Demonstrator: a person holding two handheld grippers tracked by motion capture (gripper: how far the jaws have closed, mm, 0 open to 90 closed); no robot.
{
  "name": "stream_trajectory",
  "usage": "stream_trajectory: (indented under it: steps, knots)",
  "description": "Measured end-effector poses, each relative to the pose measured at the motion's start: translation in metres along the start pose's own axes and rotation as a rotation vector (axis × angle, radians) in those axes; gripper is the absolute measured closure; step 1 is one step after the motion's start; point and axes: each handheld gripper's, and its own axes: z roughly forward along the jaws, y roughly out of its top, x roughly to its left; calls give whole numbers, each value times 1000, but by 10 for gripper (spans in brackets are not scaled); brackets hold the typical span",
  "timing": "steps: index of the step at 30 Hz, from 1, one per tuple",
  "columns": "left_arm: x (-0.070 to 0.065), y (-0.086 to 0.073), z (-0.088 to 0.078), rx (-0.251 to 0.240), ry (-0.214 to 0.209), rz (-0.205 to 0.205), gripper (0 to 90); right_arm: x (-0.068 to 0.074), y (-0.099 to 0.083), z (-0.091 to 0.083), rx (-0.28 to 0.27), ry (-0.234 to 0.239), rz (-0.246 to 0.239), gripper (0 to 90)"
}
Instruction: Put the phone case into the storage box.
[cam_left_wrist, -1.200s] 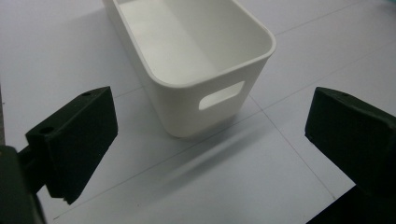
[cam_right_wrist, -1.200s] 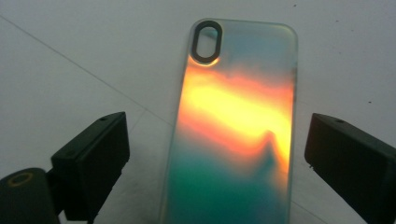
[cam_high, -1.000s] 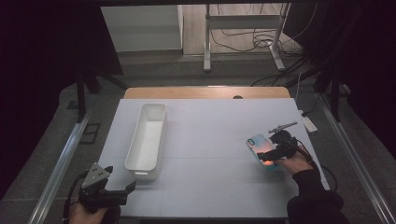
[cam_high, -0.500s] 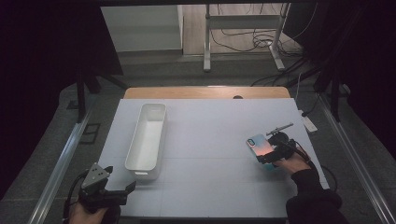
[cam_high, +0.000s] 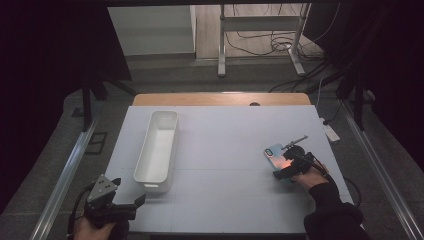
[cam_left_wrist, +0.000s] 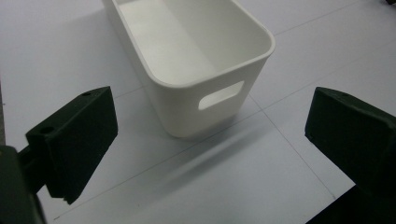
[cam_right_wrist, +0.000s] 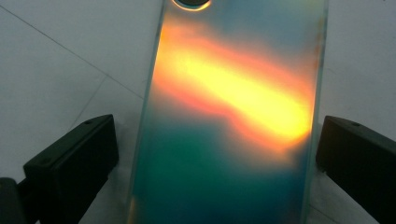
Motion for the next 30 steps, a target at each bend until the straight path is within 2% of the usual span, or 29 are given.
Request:
stream_trajectory:
  steps: [9, 13, 16, 30]
  knots:
    - [0, 0, 0, -1, 0, 2, 28, 0, 1, -1, 13, 5, 1, 7]
    - [0, 0, 0, -2, -1, 1, 28, -2, 1, -6, 15, 12, -9, 128]
    - [0, 0, 0, -2, 0, 1, 28, -3, 2, -7, 24, 14, -6, 154]
    - [0, -1, -2, -15, -3, 4, 28, -2, 3, -9, 35, 3, 16, 166]
